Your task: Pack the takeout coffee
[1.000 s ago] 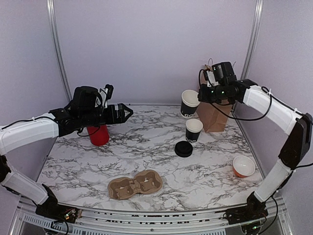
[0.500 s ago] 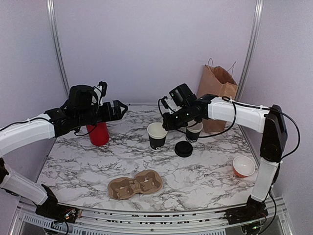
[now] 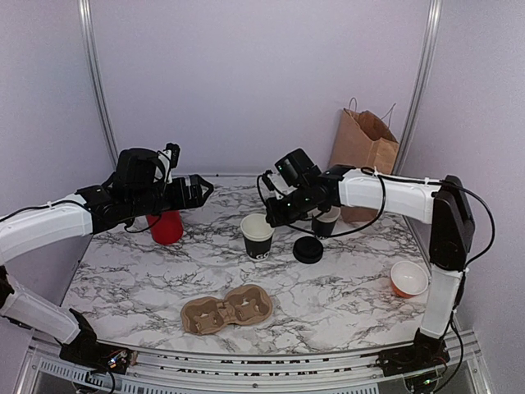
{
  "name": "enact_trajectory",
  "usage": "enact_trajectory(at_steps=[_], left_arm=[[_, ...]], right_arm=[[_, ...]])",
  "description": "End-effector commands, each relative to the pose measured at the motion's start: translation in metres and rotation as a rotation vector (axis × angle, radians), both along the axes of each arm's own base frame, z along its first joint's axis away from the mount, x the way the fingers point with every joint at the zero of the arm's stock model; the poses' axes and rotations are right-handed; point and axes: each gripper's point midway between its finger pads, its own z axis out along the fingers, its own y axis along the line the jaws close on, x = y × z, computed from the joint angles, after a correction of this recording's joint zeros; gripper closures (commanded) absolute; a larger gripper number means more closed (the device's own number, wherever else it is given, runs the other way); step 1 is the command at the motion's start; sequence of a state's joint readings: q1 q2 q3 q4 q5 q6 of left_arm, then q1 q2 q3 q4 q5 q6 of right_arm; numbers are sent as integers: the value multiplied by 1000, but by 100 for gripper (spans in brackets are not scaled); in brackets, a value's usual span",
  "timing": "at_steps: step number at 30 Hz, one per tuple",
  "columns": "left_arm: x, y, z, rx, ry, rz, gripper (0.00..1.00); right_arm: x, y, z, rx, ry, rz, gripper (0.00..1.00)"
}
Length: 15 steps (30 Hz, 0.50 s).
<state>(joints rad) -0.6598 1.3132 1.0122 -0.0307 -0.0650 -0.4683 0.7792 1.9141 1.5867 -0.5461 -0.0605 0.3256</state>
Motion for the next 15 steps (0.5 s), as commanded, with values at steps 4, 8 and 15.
enact_trajectory(at_steps=[4,8,15], left_arm=[[-1,0,-1,-22,4,-3,1],[0,-4,-3,-31,12,-15,1],[1,-8,-2,-29,12,-30,1]], right_arm=[[-11,7,-14,15,29,8,99],[-13,4,-14,6,20,-5,92],[-15,-9,6,9,-28,-27,54]])
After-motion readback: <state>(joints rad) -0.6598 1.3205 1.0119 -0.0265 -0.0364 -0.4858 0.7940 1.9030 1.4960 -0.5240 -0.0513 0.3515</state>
